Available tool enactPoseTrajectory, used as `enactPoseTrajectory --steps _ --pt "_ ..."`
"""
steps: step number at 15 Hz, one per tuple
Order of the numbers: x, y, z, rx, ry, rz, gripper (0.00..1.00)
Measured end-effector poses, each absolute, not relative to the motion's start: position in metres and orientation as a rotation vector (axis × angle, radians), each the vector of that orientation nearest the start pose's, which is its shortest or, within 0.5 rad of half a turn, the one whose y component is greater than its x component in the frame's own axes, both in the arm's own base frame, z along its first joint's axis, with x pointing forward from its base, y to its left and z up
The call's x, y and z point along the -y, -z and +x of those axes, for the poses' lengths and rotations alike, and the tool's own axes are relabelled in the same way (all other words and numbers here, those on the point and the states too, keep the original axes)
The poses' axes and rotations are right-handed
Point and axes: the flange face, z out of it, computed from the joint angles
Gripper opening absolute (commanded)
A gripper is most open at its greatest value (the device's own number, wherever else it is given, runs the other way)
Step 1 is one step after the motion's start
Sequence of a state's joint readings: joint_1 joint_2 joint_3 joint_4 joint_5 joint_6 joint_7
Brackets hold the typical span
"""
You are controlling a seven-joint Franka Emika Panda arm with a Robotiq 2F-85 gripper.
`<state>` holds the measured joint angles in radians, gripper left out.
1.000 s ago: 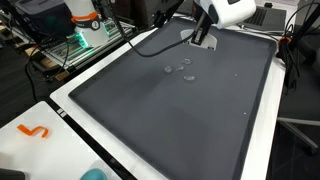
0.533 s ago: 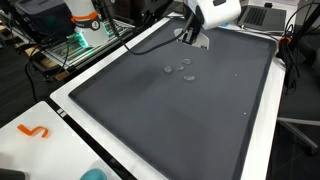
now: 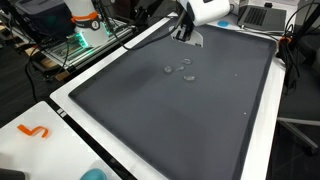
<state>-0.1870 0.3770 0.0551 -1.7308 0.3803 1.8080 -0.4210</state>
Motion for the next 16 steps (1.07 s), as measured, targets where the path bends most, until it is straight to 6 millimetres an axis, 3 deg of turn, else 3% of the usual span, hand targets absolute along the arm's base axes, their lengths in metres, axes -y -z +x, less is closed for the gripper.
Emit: enactPoseTrajectory --steps 16 --pt "0.01 -0.363 0.597 0.216 -0.219 -2.889 0.01"
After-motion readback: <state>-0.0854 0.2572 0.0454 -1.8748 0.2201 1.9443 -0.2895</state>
